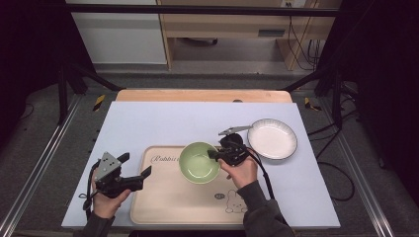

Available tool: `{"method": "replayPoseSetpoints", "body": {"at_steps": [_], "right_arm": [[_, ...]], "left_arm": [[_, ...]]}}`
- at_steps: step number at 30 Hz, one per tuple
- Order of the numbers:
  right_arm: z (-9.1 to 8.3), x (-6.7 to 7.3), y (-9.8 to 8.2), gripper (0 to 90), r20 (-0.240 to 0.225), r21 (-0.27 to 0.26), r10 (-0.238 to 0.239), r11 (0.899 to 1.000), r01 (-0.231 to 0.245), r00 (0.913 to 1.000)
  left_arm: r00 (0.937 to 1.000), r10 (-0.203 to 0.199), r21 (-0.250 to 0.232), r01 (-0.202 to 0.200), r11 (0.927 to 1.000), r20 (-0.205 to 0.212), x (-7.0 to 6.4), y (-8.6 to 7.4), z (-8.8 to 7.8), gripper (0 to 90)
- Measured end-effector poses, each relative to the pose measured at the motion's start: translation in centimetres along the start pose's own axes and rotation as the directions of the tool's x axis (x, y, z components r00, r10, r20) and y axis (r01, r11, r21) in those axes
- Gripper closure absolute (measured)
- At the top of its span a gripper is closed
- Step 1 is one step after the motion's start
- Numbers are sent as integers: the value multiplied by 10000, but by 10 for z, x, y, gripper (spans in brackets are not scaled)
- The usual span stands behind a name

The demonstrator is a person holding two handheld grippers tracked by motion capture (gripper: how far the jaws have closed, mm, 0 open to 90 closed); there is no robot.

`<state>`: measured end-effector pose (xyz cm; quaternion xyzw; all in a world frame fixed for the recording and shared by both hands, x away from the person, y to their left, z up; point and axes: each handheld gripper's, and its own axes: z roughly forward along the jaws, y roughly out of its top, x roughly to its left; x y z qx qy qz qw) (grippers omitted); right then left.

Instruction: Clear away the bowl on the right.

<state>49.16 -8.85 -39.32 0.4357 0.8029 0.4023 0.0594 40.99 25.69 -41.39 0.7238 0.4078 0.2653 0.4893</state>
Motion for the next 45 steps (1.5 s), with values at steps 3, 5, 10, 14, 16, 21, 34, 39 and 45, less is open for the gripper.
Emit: {"method": "replayPoseSetpoints", "body": {"at_steps": [3,5,10,14,16,21,34,39,45], "right_arm": [[6,0,-2,831,17,137,-55,9999,55,10000],[9,1,-2,831,66,259,-51,9997,50,10000],[14,1,-4,831,42,361,-17,9993,16,10000],[18,-2,-7,831,136,497,27,9988,-34,9999],[20,-4,-8,831,150,538,21,9985,-29,9999],[25,-5,-10,831,156,701,31,9975,-42,9999],[41,-1,-15,831,132,1206,41,9927,-56,9999],[45,-1,-16,830,93,1359,37,9907,-49,9999],[50,-2,-19,831,18,1546,127,9879,-129,9999]], "left_arm": [[10000,-2,-6,2,10000,2,0,0,0,102],[10000,-2,-3,2,10000,-6,0,0,0,102],[10000,-17,-15,17,10000,6,0,0,0,102],[10000,-3,-4,3,10000,9,0,0,0,102],[10000,-10,4,10,10000,8,0,0,0,102],[10000,-19,2,19,10000,2,0,0,0,102],[10000,-32,15,32,10000,4,1,-1,1,103],[10000,-38,33,38,10000,0,1,-1,1,104],[10000,-36,46,36,10000,0,1,-1,1,103]]}}
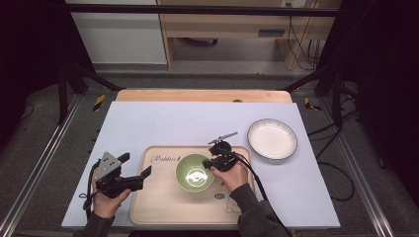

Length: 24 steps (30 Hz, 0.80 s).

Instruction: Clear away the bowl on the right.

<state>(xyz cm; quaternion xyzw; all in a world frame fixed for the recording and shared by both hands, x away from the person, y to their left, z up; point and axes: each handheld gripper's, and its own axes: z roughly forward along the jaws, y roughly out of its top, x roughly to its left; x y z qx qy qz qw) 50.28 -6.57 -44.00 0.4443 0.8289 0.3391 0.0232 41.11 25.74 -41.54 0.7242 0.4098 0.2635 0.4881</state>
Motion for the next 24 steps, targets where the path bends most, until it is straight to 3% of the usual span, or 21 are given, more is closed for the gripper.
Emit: {"method": "replayPoseSetpoints", "body": {"at_steps": [1,8,14,24], "right_arm": [[0,0,0,830,-29,45,175,9998,-175,9998],[1,-4,-1,830,-83,-14,-3,10000,2,10000],[2,-6,-1,831,-165,69,189,9998,-188,9997],[5,-10,-3,831,-146,70,121,9999,-120,9998]], "left_arm": [[10000,-1,-5,1,10000,0,0,0,0,103],[10000,1,16,-1,10000,7,0,0,1,104],[10000,-6,12,6,10000,5,0,0,1,104],[10000,28,44,-28,10000,9,0,-1,1,104]]}}
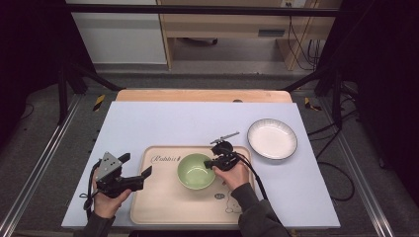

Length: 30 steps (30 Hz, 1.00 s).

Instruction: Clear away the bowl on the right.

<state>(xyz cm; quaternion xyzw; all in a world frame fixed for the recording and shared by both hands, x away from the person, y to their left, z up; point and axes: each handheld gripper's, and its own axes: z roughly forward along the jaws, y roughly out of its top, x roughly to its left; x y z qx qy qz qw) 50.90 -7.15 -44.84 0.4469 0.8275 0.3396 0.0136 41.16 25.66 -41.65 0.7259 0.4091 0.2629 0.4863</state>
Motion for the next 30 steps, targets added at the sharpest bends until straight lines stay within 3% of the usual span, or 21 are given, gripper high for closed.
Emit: {"method": "replayPoseSetpoints", "body": {"at_steps": [3,8,14,18,21,24,27,30], "right_arm": [[0,-1,0,819,-81,-194,-104,9998,102,9999],[-14,-2,1,711,-55,-852,-105,9963,100,9999],[-35,-3,0,564,198,-1851,-432,9816,461,9989],[-44,0,-2,467,413,-2404,-829,9664,905,9957],[-51,2,-4,330,679,-2929,-1168,9470,1317,9908],[-58,3,-8,261,1003,-3415,-1378,9254,1642,9854],[-67,0,-16,200,1222,-3898,-1335,9048,1713,9835],[-76,-4,-23,174,1328,-4180,-1248,8925,1697,9833]], "left_arm": [[10000,-10,-10,10,10000,2,0,0,0,104],[10000,-49,-35,49,10000,-1,1,0,-1,104],[10000,-70,-44,70,10000,-10,1,0,-1,104],[9999,-94,-66,94,9999,-42,2,0,-2,104],[9998,-198,-102,198,9998,-32,3,0,-2,103],[9994,-345,-124,344,9993,-35,6,0,-2,103],[9990,-434,-167,433,9989,-63,7,0,-2,101],[9990,-442,-193,441,9988,-96,8,0,-3,100]]}}
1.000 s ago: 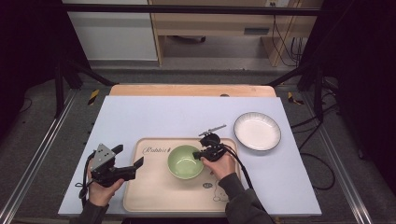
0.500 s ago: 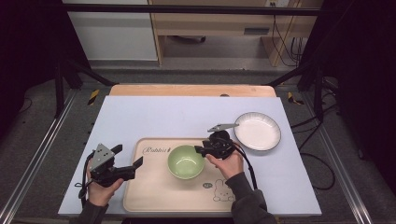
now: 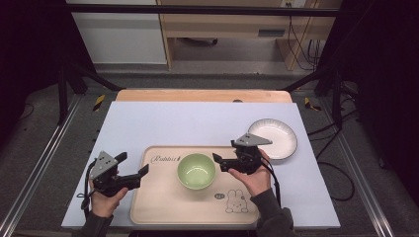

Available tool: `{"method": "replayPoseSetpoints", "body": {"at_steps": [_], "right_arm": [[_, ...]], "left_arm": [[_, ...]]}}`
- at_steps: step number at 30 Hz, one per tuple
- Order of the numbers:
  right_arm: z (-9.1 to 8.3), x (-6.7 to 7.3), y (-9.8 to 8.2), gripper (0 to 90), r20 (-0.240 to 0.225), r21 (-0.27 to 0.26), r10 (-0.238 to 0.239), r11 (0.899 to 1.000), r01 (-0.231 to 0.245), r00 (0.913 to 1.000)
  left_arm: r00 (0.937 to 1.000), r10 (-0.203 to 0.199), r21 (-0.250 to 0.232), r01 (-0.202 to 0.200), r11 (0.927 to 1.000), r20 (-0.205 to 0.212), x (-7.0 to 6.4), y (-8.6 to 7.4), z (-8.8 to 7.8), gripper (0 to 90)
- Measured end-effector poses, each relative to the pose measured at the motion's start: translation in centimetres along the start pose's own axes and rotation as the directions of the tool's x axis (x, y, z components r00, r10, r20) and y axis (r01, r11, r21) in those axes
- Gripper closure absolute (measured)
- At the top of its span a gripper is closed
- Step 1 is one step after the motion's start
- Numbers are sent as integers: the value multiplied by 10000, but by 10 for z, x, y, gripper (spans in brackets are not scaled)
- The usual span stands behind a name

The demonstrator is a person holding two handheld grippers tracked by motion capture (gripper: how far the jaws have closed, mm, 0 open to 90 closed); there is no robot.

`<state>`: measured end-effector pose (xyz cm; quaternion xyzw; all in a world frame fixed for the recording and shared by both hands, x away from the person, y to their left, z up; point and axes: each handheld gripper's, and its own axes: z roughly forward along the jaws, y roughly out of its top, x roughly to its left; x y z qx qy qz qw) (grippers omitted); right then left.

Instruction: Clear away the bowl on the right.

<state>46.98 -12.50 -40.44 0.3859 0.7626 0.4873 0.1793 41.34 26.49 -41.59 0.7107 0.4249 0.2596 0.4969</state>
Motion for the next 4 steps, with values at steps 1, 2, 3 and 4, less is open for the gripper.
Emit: {"method": "replayPoseSetpoints", "body": {"at_steps": [1,2,3,4], "right_arm": [[-3,-2,-1,169,70,-42,-44,10000,44,10000],[-7,-3,-3,166,170,-152,-7,9999,9,9999],[-9,-5,-4,165,220,-189,-78,9998,82,9997],[-13,-6,-5,164,294,-264,-82,9996,89,9995]], "left_arm": [[10000,2,0,-2,10000,-16,0,0,0,100],[10000,4,12,-4,10000,-28,1,0,0,100],[10000,-1,21,1,10000,-34,1,0,0,100],[10000,-7,24,7,10000,-53,2,-1,0,100]]}}
